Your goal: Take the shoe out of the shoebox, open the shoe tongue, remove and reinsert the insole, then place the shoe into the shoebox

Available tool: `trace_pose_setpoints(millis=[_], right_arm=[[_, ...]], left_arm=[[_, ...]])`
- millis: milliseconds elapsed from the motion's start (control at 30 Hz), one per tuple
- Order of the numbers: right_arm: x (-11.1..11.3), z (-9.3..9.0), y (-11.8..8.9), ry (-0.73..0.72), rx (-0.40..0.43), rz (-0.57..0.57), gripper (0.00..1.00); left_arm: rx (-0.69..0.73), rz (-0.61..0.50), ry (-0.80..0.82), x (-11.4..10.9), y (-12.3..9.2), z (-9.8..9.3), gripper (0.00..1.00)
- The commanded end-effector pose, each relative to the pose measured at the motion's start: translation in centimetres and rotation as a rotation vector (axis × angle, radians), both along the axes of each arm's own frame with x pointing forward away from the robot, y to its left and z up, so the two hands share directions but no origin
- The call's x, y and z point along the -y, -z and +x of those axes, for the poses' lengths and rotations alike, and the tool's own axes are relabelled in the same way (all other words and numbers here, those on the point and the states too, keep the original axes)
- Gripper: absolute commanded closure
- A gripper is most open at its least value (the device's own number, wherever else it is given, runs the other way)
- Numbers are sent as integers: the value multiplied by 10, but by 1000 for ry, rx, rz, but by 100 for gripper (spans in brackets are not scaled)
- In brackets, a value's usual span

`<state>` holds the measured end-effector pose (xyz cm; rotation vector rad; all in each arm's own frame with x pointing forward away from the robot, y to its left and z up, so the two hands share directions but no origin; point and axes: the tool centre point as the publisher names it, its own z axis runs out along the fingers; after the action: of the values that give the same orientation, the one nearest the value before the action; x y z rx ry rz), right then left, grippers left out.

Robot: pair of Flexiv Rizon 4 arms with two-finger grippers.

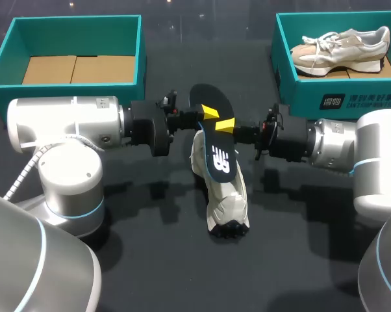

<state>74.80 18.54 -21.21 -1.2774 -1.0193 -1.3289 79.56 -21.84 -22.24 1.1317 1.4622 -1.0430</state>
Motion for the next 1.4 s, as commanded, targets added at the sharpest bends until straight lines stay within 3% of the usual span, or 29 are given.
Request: trace_pose_setpoints(millis=[33, 67, 400, 567, 967, 1267, 1400], right_arm=[[4, -1, 4, -7, 9, 12, 20], [7, -2, 4, -7, 13, 15, 0], [43, -17, 3, -18, 67, 16, 0], [57, -24, 2, -141, 136, 15, 0], [57, -24, 2, -141, 136, 15, 0], [63, -37, 0, -354, 374, -154, 0], [63, -39, 4, -418, 378, -190, 0]], left_arm=[[4, -1, -2, -2, 0, -3, 100], [5, 2, -4, -4, 0, -4, 100], [-3, 41, -24, -30, -5, -10, 100], [4, 51, -21, -38, -14, -17, 100], [3, 128, -28, -50, -25, -35, 100], [-48, 176, 7, -57, -30, -55, 100], [-49, 204, 41, -56, -30, -60, 100]])
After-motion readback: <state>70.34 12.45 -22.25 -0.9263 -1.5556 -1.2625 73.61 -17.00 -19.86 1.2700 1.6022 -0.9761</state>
